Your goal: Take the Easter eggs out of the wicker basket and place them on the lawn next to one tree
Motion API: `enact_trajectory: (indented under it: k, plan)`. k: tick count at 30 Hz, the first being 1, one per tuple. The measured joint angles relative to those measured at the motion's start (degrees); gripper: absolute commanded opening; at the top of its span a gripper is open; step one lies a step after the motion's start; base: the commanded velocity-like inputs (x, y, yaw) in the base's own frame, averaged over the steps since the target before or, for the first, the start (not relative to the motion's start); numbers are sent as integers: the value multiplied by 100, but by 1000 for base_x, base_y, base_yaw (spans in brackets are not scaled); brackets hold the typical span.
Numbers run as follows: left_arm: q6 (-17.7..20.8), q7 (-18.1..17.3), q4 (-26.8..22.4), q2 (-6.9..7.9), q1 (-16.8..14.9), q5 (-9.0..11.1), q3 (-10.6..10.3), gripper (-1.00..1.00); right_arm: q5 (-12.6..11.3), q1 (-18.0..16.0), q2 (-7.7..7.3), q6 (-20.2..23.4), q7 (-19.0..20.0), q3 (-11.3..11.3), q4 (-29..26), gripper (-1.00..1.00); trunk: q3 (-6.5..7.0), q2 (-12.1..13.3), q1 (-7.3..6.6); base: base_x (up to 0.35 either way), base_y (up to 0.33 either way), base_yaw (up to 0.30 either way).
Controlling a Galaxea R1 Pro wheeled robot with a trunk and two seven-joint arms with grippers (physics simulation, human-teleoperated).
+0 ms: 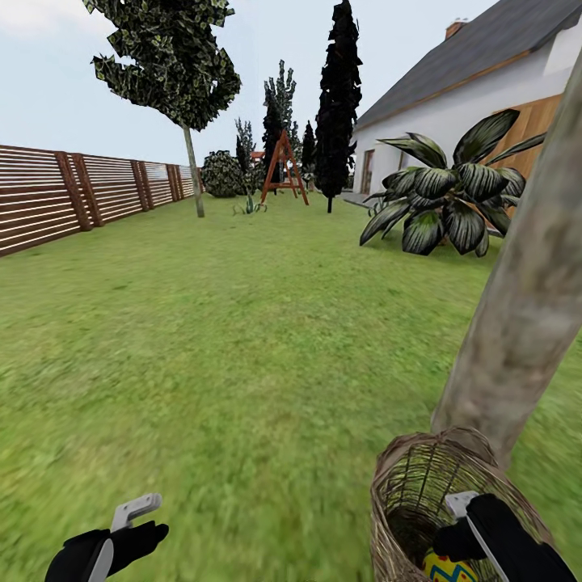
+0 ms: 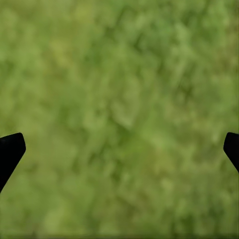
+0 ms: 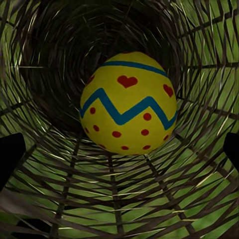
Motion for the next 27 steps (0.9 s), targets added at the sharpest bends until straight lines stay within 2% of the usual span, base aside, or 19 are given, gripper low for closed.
enact_trajectory:
  k: [10,15,21,27]
  plan:
    - [0,-29,-2,0,0,36,-20,100,8,-2,1,15,-41,2,54,100,0,0,0,0,0,0]
    - [0,-33,-3,0,0,60,-18,100,13,1,7,16,-42,2,53,100,-110,-6,13,0,0,0]
    - [-1,-38,-5,0,0,74,7,100,10,1,9,11,-42,2,55,100,-111,-7,13,4,0,0]
    - [0,-33,0,0,0,235,7,100,5,-1,15,7,-42,6,56,100,-111,-7,10,281,0,0]
